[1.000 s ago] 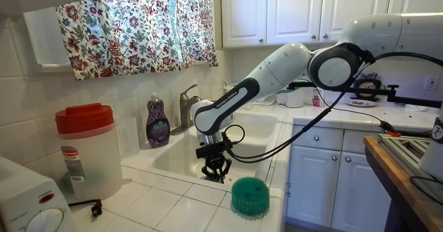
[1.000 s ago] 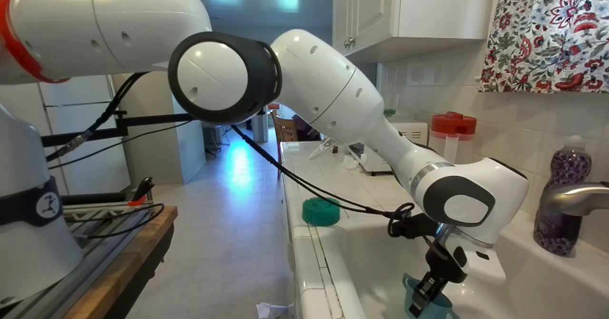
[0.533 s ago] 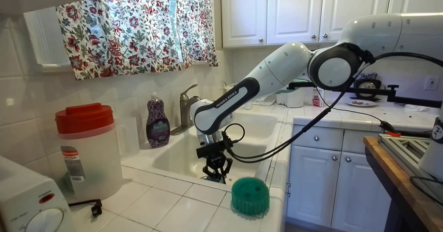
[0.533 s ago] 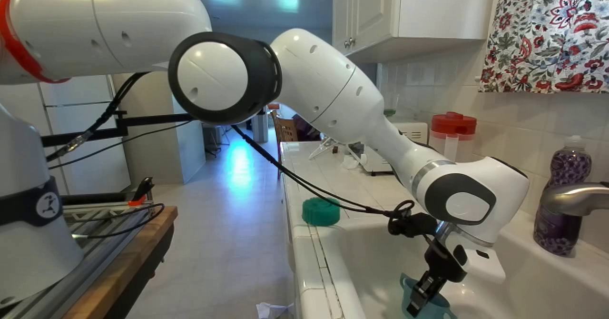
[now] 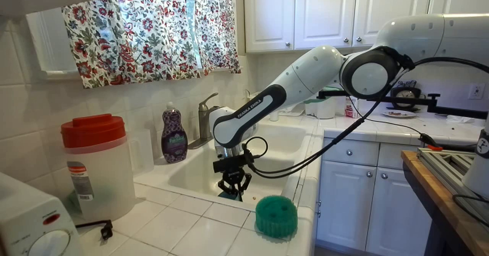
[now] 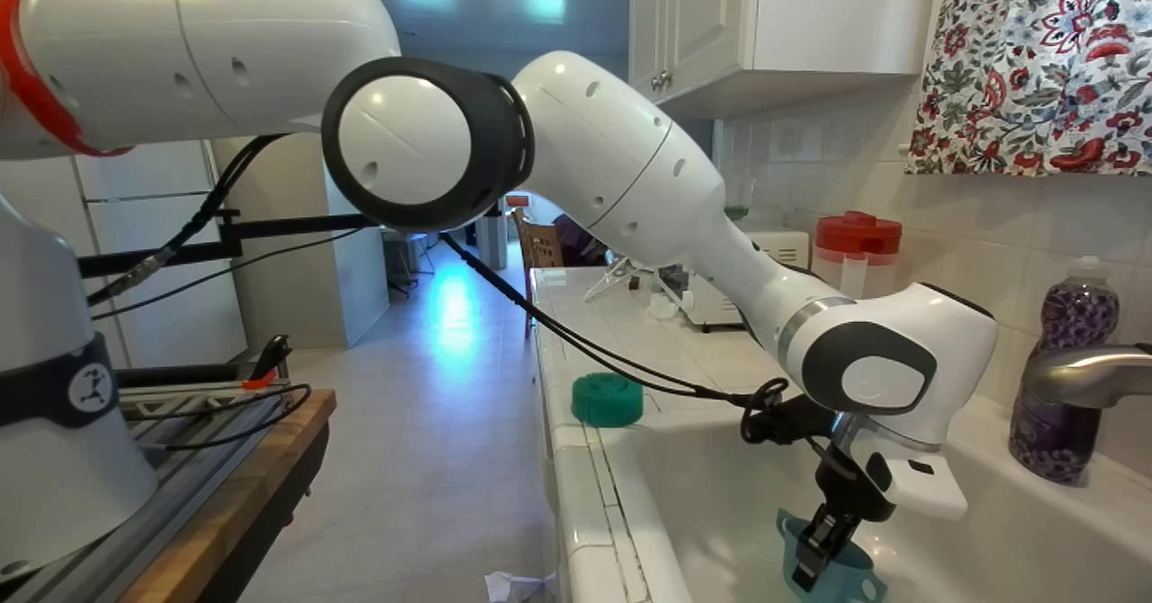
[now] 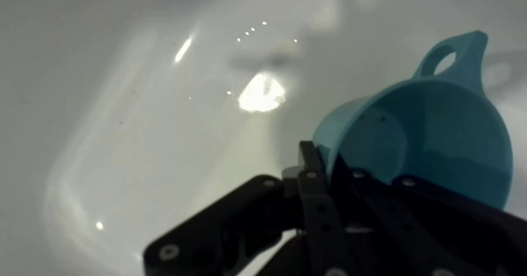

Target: Put the cup into the sink

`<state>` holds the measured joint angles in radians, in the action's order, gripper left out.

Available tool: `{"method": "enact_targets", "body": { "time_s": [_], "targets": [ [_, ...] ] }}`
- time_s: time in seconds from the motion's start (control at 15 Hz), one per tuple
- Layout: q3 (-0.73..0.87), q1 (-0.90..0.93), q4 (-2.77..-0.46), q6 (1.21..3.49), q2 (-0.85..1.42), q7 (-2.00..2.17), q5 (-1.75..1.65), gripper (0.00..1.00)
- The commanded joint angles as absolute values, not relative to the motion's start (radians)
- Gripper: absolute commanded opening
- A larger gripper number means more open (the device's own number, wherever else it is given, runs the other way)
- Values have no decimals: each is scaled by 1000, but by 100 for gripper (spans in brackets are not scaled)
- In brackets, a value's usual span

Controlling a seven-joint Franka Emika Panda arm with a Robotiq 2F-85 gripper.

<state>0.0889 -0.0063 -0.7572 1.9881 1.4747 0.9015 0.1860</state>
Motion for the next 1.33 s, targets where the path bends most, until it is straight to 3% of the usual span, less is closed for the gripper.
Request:
{"method": "enact_targets", "body": {
  "time_s": [0.0, 1.27],
  "targets": [
    [100, 12, -776, 2079, 1476, 897, 176, 2],
    [88, 35, -861, 2335, 1485, 908, 163, 2]
  ]
}}
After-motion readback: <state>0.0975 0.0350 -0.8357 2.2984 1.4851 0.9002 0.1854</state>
